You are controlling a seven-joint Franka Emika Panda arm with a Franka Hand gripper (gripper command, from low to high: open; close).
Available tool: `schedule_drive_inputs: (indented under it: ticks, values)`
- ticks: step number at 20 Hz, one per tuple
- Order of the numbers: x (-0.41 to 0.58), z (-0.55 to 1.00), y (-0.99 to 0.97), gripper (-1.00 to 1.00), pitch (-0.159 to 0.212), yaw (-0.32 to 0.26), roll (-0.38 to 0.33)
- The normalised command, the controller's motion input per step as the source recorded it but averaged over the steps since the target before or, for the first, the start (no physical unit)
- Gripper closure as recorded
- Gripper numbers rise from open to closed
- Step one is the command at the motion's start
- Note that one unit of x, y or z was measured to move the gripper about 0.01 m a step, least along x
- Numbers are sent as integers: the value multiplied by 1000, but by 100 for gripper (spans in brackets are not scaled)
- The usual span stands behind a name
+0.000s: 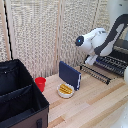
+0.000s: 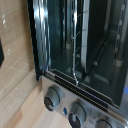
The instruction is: With care, position your gripper close to the oven tray handle. Make sure to grip the handle tightly. Delicately and attentively pull the tray out from the oven.
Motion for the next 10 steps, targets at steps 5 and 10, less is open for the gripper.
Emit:
schedule_drive_inputs:
  ticks: [5, 10]
  values:
    - [-1, -52, -633, -100, -58, -12, -85]
    - [0, 0, -539, -100, 0, 43, -84]
